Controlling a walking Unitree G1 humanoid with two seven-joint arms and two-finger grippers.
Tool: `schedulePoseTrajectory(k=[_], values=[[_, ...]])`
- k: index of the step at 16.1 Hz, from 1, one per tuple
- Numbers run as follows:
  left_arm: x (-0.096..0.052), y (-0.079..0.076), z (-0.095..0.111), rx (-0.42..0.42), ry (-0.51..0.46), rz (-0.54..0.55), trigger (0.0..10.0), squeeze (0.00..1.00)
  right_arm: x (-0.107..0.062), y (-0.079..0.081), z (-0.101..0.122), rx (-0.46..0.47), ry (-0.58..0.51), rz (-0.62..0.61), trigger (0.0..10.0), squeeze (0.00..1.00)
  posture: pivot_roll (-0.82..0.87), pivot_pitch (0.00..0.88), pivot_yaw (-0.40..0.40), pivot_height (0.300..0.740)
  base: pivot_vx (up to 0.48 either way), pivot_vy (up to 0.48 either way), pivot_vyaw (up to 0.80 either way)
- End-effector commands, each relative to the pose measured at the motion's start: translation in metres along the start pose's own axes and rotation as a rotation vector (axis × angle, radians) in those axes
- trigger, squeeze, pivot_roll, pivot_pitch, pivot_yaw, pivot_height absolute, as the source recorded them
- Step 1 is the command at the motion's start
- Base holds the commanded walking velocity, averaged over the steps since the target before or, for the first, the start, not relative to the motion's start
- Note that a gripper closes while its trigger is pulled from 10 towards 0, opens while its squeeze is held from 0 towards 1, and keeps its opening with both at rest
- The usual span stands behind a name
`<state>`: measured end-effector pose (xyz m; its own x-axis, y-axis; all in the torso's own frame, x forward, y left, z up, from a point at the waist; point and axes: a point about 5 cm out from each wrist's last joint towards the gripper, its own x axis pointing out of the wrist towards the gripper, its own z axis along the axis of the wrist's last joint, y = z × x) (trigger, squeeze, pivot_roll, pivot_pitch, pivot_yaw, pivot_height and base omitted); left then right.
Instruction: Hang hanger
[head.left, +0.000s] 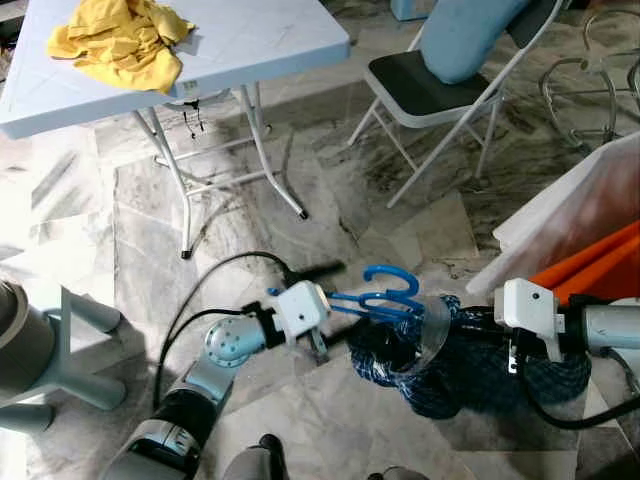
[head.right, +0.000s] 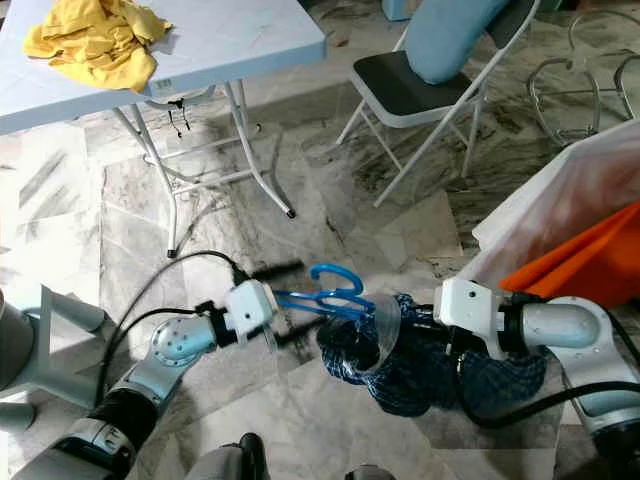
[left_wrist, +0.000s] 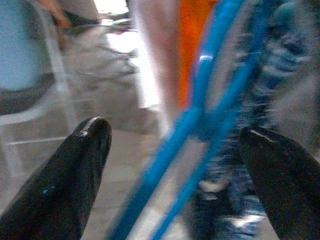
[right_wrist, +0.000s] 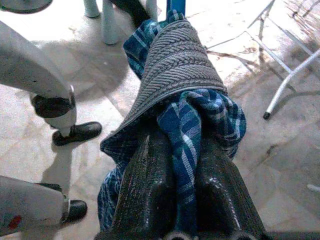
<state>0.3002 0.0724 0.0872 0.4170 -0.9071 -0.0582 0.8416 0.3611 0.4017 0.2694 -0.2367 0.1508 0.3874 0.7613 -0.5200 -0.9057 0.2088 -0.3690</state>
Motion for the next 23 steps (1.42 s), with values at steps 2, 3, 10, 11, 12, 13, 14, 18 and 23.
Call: schedulePoseTrajectory(k=[2, 3, 10, 11, 12, 13, 14, 18, 23], values=[[-0.001, 0.001, 0.000, -0.127, -0.010, -0.078, 0.0, 0.00, -0.004, 0.003, 0.005, -0.014, -0.007, 0.043, 10.0, 0.00, -0.12, 0.220, 0.062, 0.740, 0.000, 0.000, 0.00], [-0.003, 0.001, -0.002, -0.154, 0.004, -0.111, 0.0, 0.00, -0.004, 0.003, 0.005, -0.011, -0.010, 0.046, 10.0, 0.00, -0.12, 0.220, 0.062, 0.740, 0.000, 0.000, 0.00], [-0.028, 0.024, -0.005, -0.087, 0.123, -0.216, 4.1, 0.00, -0.006, 0.012, 0.003, 0.009, 0.005, 0.094, 10.0, 0.00, -0.12, 0.220, 0.066, 0.740, 0.000, 0.000, 0.00], [-0.029, 0.027, -0.005, -0.100, 0.123, -0.214, 4.7, 0.00, -0.005, 0.014, 0.004, 0.013, -0.001, 0.104, 10.0, 0.00, -0.12, 0.220, 0.066, 0.740, 0.000, 0.000, 0.00], [-0.030, 0.028, -0.004, -0.105, 0.126, -0.220, 4.4, 0.00, -0.004, 0.015, 0.004, 0.014, -0.003, 0.108, 10.0, 0.00, -0.12, 0.220, 0.066, 0.740, 0.000, 0.000, 0.00], [-0.029, 0.029, -0.004, -0.116, 0.121, -0.226, 0.0, 0.00, -0.004, 0.015, 0.004, 0.015, -0.002, 0.116, 10.0, 0.00, -0.12, 0.220, 0.066, 0.740, 0.000, 0.000, 0.00], [-0.028, 0.029, -0.003, -0.121, 0.119, -0.235, 0.0, 0.00, -0.004, 0.016, 0.004, 0.015, -0.002, 0.123, 10.0, 0.00, -0.12, 0.221, 0.063, 0.740, 0.000, 0.000, 0.00], [-0.018, 0.016, -0.006, -0.134, 0.136, -0.330, 0.0, 0.00, -0.002, 0.015, 0.009, 0.016, -0.011, 0.141, 10.0, 0.00, -0.12, 0.218, 0.063, 0.740, 0.000, 0.000, 0.00], [-0.014, 0.011, -0.007, -0.149, 0.147, -0.379, 0.7, 0.00, -0.003, 0.015, 0.009, 0.022, -0.011, 0.137, 10.0, 0.00, -0.13, 0.215, 0.065, 0.740, 0.000, 0.000, 0.00]])
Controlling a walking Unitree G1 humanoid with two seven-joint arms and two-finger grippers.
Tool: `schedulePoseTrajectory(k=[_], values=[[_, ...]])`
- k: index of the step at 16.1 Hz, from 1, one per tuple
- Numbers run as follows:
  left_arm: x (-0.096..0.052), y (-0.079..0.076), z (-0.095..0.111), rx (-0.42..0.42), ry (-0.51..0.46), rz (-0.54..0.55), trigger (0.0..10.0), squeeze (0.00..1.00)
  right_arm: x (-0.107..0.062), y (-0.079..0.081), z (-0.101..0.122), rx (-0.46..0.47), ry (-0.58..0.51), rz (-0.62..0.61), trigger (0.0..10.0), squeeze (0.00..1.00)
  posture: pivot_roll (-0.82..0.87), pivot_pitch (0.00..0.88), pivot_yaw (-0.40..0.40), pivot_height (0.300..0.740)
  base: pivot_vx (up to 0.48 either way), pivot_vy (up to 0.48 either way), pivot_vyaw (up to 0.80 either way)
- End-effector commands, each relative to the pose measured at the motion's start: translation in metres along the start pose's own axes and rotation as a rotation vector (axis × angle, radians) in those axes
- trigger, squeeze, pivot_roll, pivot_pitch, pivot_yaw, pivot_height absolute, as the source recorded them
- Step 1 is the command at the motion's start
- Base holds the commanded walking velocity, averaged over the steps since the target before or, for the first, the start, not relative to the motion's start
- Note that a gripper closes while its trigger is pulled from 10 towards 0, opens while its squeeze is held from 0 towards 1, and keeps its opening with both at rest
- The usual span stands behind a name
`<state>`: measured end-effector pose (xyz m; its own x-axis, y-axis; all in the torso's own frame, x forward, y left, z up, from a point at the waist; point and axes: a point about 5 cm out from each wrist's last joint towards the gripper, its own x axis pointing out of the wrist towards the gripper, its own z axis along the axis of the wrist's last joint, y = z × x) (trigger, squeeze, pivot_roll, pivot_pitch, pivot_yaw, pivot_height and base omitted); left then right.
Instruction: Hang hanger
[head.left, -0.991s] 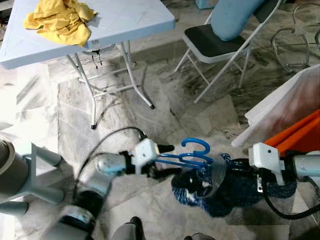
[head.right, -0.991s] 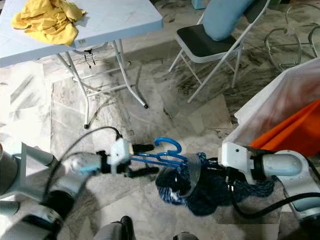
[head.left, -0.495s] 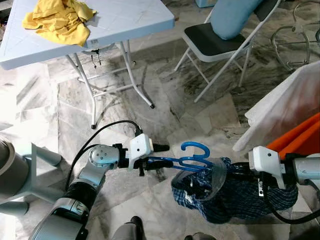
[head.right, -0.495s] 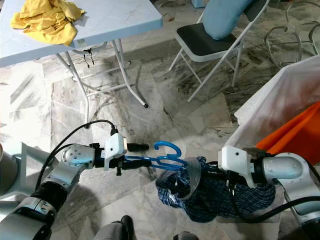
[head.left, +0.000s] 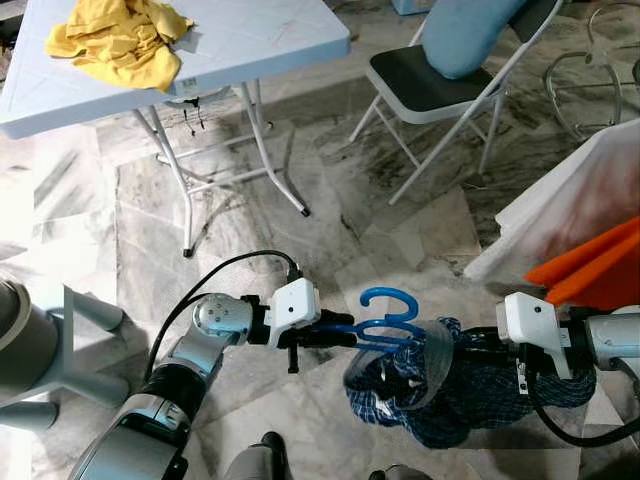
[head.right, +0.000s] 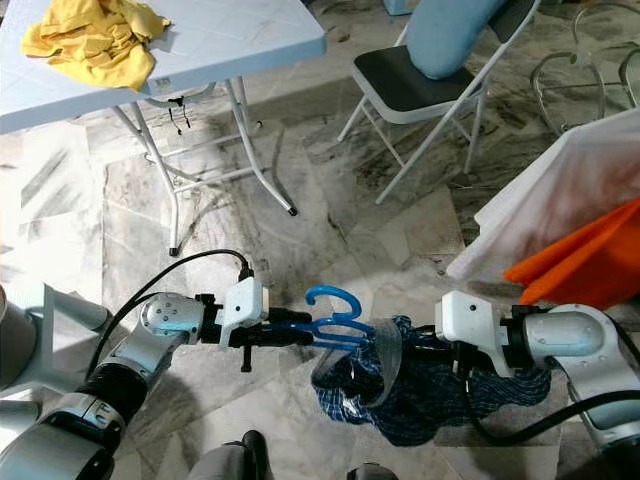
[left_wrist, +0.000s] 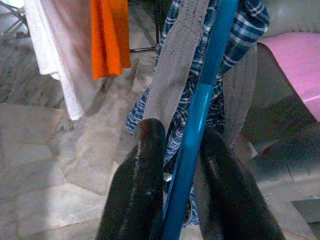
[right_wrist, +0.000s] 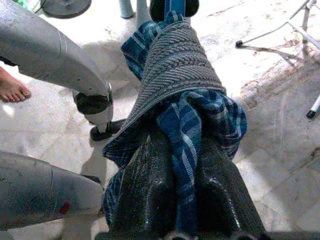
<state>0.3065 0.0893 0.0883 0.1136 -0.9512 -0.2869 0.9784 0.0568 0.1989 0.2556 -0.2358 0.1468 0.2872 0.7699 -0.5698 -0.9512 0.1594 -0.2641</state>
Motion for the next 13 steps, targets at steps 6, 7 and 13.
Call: schedulePoseTrajectory(k=[6, 7, 13], values=[[0.0007, -0.0001, -0.0016, -0.029, 0.011, -0.027, 0.0, 0.00, 0.0017, 0.0015, 0.0076, -0.033, -0.030, 0.018, 10.0, 0.00, -0.13, 0.216, 0.064, 0.740, 0.000, 0.000, 0.00], [0.0008, -0.0005, -0.0019, -0.036, 0.008, -0.028, 0.0, 0.00, 0.0022, 0.0014, 0.0077, -0.034, -0.031, 0.017, 10.0, 0.00, -0.13, 0.218, 0.063, 0.740, 0.000, 0.000, 0.00], [0.0034, -0.0017, -0.0033, -0.093, -0.072, 0.072, 0.0, 0.00, 0.0090, -0.0066, 0.0083, 0.008, -0.070, -0.009, 10.0, 1.00, -0.12, 0.224, 0.055, 0.740, 0.000, 0.000, 0.00]])
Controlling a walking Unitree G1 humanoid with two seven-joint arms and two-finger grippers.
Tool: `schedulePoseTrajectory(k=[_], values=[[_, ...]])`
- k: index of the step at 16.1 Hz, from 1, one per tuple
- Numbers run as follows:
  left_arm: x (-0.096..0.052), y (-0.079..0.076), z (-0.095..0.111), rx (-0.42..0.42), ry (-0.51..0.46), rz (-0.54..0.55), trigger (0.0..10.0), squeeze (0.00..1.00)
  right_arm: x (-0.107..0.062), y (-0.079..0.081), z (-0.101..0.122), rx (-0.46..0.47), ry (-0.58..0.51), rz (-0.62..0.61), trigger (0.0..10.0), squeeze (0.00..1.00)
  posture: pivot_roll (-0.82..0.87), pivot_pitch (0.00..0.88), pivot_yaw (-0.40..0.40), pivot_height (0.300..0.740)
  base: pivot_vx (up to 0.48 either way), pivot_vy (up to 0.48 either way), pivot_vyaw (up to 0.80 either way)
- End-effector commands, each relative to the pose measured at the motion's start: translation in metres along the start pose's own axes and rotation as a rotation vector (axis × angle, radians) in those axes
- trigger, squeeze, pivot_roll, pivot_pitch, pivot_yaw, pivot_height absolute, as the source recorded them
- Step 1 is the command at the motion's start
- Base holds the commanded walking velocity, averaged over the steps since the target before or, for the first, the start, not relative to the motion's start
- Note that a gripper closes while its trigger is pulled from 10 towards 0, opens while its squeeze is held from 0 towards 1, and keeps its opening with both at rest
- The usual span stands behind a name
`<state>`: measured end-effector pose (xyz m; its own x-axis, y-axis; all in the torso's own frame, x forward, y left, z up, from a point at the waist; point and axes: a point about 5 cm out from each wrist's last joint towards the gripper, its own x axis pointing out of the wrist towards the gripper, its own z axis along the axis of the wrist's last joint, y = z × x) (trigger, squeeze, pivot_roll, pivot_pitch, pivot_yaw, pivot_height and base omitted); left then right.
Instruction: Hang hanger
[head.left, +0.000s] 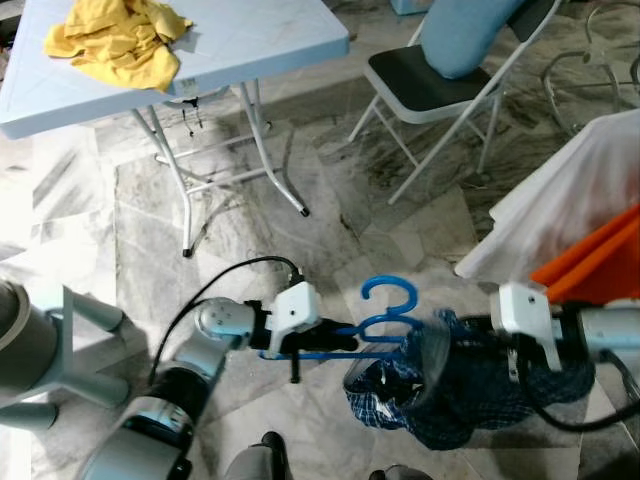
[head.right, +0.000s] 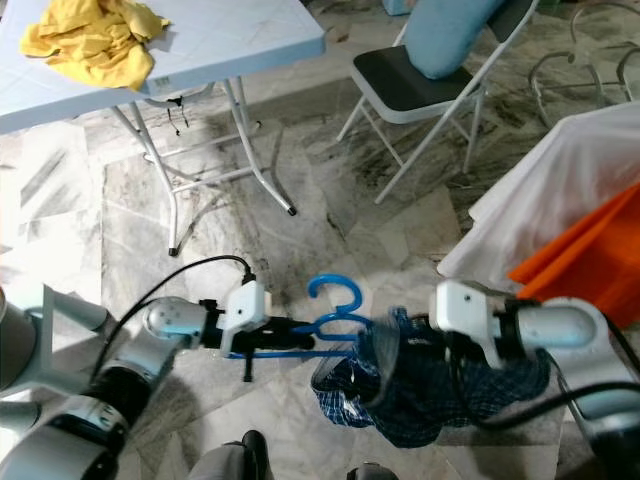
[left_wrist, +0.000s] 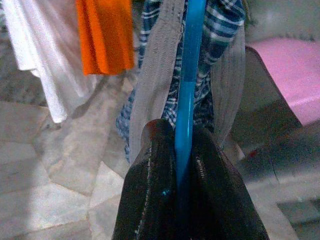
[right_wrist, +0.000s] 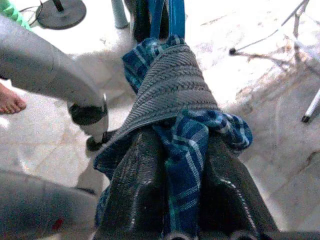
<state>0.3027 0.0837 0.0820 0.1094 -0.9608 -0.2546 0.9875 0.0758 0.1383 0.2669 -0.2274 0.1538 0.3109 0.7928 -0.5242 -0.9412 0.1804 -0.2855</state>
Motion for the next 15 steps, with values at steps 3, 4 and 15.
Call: schedulePoseTrajectory(k=[3, 4, 15], values=[[-0.001, -0.004, -0.007, -0.056, -0.041, 0.069, 0.0, 0.00, 0.003, -0.014, -0.002, -0.027, -0.021, -0.072, 10.0, 1.00, -0.12, 0.218, 0.050, 0.740, 0.000, 0.000, 0.00], [-0.001, -0.005, -0.009, -0.065, -0.048, 0.098, 0.0, 0.00, 0.003, -0.024, 0.000, -0.032, -0.044, -0.134, 10.0, 1.00, -0.12, 0.215, 0.046, 0.740, 0.000, 0.000, 0.00], [-0.001, 0.000, -0.018, -0.016, -0.017, 0.394, 0.0, 0.00, 0.021, -0.056, 0.001, -0.168, -0.005, -0.373, 10.0, 1.00, -0.11, 0.208, 0.030, 0.740, 0.000, 0.000, 0.00]])
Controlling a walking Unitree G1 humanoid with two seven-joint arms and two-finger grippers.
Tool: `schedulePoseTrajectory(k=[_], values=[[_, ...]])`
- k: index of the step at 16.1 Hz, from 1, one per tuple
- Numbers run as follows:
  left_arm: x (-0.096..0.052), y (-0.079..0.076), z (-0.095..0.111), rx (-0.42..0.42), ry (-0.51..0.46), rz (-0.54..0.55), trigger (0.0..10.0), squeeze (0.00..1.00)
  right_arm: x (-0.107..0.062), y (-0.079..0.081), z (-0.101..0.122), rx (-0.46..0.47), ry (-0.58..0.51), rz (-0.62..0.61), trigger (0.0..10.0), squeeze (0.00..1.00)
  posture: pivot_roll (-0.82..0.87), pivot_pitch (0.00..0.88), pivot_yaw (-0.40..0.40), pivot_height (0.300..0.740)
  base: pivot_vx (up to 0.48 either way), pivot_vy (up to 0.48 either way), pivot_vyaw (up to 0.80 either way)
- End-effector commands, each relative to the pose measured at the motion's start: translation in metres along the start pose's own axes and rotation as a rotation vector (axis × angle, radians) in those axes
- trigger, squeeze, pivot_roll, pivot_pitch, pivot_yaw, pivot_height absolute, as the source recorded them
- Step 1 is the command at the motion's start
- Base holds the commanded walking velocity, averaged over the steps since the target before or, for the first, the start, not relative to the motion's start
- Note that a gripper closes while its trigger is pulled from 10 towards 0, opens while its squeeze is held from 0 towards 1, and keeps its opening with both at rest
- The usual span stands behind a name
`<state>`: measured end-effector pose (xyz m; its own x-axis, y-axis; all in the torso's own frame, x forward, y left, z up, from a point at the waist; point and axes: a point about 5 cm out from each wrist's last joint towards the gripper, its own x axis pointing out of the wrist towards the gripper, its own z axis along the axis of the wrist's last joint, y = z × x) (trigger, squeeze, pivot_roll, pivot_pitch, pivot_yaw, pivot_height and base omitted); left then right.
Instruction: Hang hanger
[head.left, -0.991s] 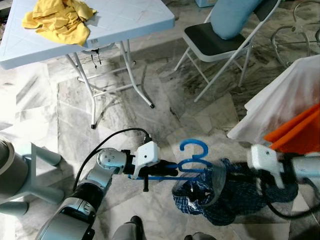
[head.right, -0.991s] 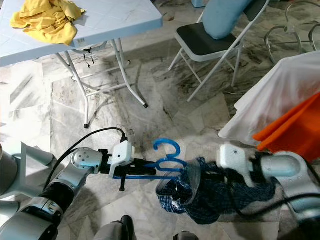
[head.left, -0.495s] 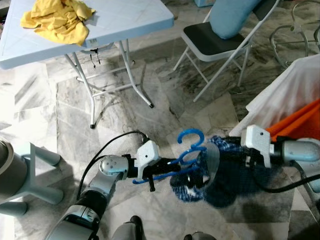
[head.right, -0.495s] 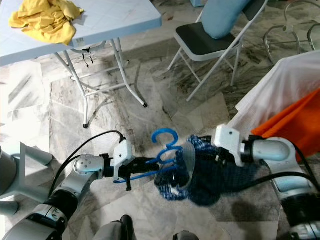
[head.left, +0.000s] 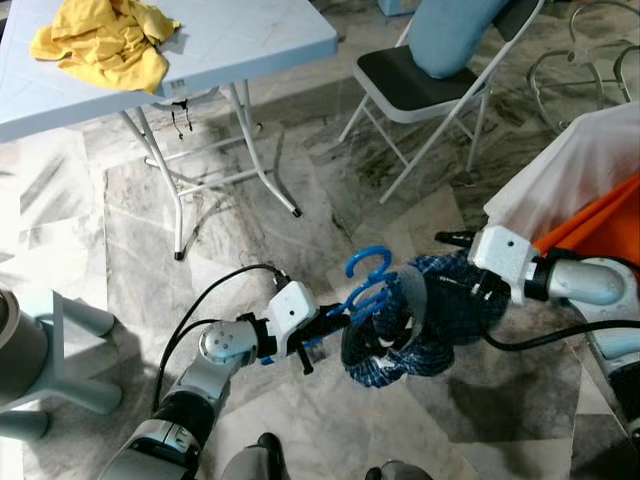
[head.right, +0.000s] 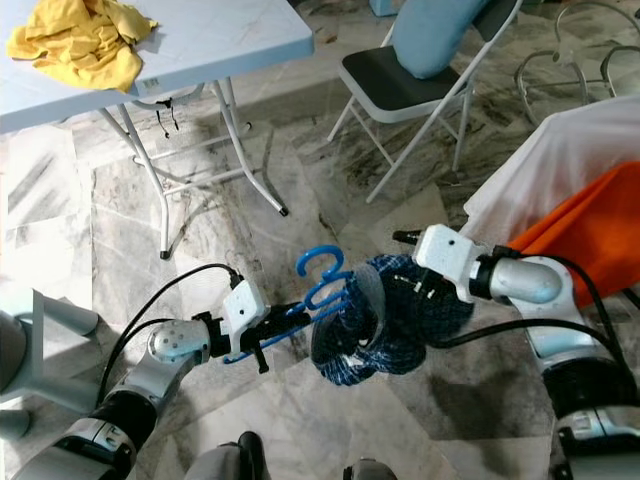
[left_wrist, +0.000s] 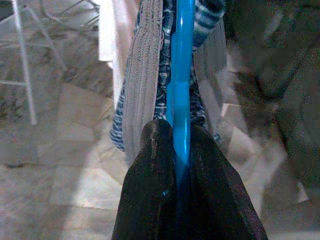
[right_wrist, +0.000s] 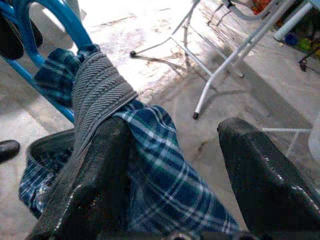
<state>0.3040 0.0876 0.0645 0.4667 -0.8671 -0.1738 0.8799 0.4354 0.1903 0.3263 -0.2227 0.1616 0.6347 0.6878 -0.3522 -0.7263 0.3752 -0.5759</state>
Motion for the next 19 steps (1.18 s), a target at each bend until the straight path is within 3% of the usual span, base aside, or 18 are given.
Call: schedulePoseTrajectory(k=[1, 6, 9, 12, 13, 14, 15, 17, 19], values=[[-0.001, 0.003, 0.000, 0.022, -0.007, 0.038, 0.0, 0.00, 0.006, 0.004, 0.000, -0.007, -0.005, -0.008, 10.0, 1.00, -0.11, 0.206, 0.032, 0.740, 0.000, 0.000, 0.00], [0.002, 0.010, 0.002, 0.034, 0.002, 0.148, 0.0, 0.00, 0.016, 0.009, -0.003, 0.024, -0.007, -0.125, 10.0, 1.00, -0.11, 0.206, 0.039, 0.740, 0.000, 0.000, 0.00], [0.004, 0.014, 0.001, 0.041, 0.029, 0.197, 0.0, 0.00, 0.027, 0.009, -0.001, 0.093, -0.029, -0.300, 10.0, 1.00, -0.11, 0.199, 0.041, 0.740, 0.000, 0.000, 0.00], [0.003, 0.019, 0.001, 0.045, 0.048, 0.255, 0.0, 0.00, 0.036, 0.015, -0.003, 0.298, -0.079, -0.450, 10.0, 1.00, -0.11, 0.195, 0.038, 0.740, 0.000, 0.000, 0.00], [0.003, 0.023, 0.004, 0.044, 0.024, 0.302, 0.0, 0.00, 0.040, 0.025, -0.004, 0.334, -0.080, -0.462, 10.0, 0.46, -0.11, 0.194, 0.038, 0.740, 0.000, 0.000, 0.00], [0.002, 0.027, 0.007, 0.036, 0.006, 0.347, 0.0, 0.00, 0.043, 0.032, -0.004, 0.360, -0.081, -0.465, 10.0, 0.00, -0.11, 0.194, 0.039, 0.740, 0.000, 0.000, 0.00], [0.002, 0.031, 0.010, 0.027, -0.016, 0.389, 0.0, 0.00, 0.045, 0.038, -0.004, 0.383, -0.085, -0.467, 10.0, 0.00, -0.12, 0.194, 0.040, 0.740, 0.000, 0.000, 0.00], [0.001, 0.037, 0.014, -0.025, -0.062, 0.461, 0.0, 0.00, 0.048, 0.048, -0.005, 0.514, -0.110, -0.482, 10.0, 0.00, -0.12, 0.196, 0.043, 0.740, 0.000, 0.000, 0.00], [0.004, 0.035, 0.017, -0.022, -0.076, 0.436, 0.0, 0.00, 0.051, 0.054, -0.003, 0.587, -0.123, -0.467, 10.0, 0.00, -0.12, 0.197, 0.046, 0.740, 0.000, 0.000, 0.00]])
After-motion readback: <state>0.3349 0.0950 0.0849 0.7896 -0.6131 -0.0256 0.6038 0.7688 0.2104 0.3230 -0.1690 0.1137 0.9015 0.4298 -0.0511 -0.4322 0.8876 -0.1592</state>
